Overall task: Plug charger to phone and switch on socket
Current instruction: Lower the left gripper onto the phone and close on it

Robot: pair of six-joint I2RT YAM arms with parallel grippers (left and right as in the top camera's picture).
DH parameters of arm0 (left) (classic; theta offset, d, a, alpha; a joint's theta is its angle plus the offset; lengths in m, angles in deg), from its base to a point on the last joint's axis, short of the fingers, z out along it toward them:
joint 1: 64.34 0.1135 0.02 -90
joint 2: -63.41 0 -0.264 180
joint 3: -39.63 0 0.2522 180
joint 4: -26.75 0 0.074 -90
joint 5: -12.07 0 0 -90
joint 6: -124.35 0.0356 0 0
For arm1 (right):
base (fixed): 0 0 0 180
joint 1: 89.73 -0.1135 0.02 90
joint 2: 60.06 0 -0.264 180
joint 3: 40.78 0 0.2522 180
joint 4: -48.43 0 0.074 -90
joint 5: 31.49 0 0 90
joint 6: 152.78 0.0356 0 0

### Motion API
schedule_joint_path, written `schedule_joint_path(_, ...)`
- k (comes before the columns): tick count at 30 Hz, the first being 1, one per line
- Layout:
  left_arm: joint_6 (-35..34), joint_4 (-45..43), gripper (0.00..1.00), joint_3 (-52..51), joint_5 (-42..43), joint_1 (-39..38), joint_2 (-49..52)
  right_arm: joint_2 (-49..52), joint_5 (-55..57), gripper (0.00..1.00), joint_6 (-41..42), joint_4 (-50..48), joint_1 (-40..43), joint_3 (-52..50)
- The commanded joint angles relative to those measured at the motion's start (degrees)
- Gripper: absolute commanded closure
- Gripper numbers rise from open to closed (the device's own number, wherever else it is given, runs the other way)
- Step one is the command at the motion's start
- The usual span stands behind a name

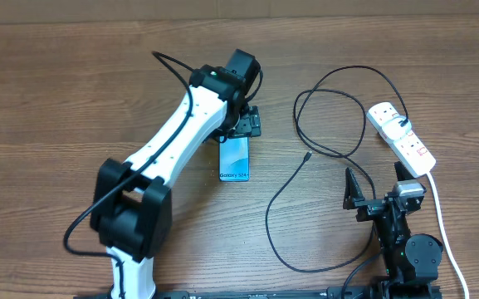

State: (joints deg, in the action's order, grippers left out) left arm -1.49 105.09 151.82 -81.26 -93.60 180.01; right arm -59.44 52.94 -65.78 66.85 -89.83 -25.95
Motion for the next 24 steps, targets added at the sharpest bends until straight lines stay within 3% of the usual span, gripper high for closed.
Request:
schedule_joint_path(1,1.11,-0.57,0.00,1.05,-0.31,-0.57,4.81,-0.46,0.37,0.00,-0.24,-0.26,-0.26,-0.57)
schedule_joint_path(9,3.54,-1.29,0.00,1.05,0.37,-0.44,10.14,-0.46,0.37,0.00,-0.26,-0.24,-0.26,-0.57)
schedule_joint_path(24,6.32,-4.13,0.01,1.05,4.22,0.20,10.75,-0.46,0.37,0.00,-0.24,-0.24,-0.26,-0.57)
